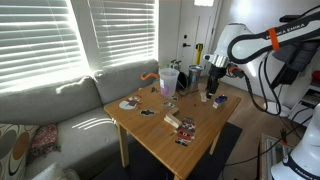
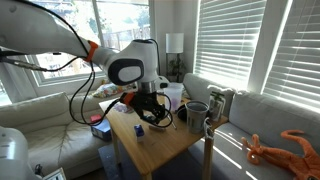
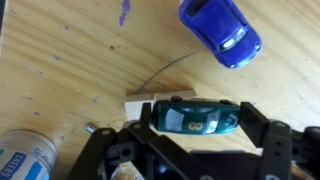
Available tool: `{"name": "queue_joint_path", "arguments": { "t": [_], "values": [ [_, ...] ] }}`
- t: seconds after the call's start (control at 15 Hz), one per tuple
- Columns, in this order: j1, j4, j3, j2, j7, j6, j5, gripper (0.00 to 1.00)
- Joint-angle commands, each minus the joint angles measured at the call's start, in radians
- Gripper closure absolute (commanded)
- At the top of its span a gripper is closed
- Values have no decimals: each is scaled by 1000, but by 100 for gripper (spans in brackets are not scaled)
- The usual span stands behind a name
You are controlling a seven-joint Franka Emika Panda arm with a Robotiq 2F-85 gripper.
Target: Place the toy cars on top of two stacked wooden blocks each
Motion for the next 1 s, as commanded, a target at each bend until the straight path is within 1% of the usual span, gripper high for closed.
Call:
{"name": "queue_joint_path", "arguments": {
  "t": [0.0, 0.33, 0.73, 0.93],
  "values": [
    [0, -10, -22, -6, -71, 10, -4, 39],
    [-5, 4, -23, 15, -97, 4, -12, 39],
    [-11, 25, -20, 42, -67, 18, 0, 39],
    [-12, 38, -19, 56, -79, 18, -5, 39]
  ]
}}
